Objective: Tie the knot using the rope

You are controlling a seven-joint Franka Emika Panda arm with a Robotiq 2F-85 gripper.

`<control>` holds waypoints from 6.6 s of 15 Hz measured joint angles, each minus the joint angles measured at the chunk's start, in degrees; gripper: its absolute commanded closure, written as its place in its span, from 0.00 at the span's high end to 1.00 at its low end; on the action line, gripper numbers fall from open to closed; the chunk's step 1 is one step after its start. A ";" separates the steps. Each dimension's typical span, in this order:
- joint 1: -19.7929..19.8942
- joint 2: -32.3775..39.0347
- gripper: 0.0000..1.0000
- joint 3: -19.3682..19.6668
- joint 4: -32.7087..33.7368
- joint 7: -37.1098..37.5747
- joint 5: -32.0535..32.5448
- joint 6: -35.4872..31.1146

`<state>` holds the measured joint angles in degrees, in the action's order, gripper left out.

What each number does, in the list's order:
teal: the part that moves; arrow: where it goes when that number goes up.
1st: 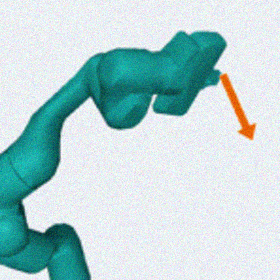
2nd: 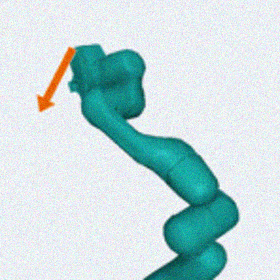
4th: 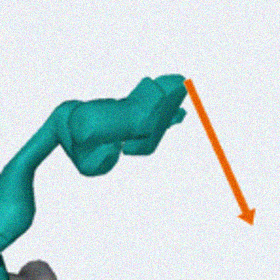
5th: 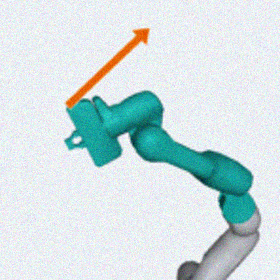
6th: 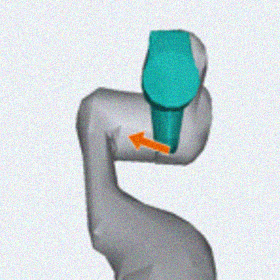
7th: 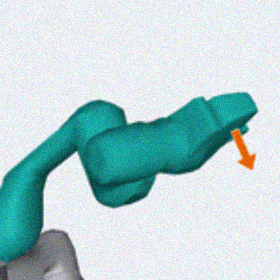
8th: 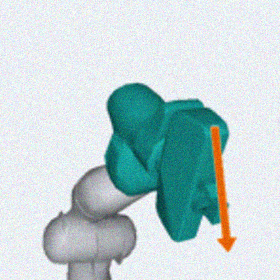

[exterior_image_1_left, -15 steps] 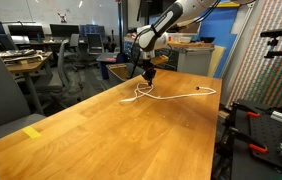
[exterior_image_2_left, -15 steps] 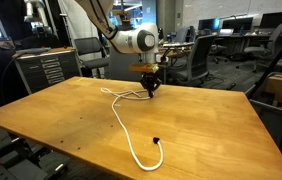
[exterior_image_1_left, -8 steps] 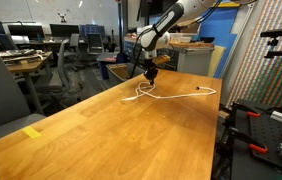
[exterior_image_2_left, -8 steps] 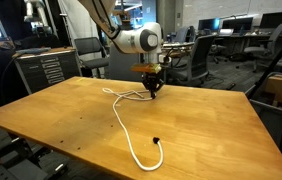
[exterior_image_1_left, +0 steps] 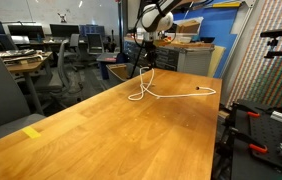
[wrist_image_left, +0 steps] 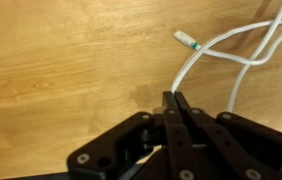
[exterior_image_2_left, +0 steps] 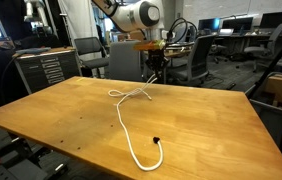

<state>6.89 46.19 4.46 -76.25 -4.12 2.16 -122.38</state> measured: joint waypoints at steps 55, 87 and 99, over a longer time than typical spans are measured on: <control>10.34 -6.58 1.00 -8.79 -8.37 -27.96 -5.40 -9.04; 5.10 1.95 0.60 -9.88 -15.41 -29.82 2.11 -18.57; 5.34 2.16 0.12 -5.52 -14.05 -30.46 6.63 -20.50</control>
<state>12.22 48.36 -1.06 -90.30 -34.58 8.79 -142.88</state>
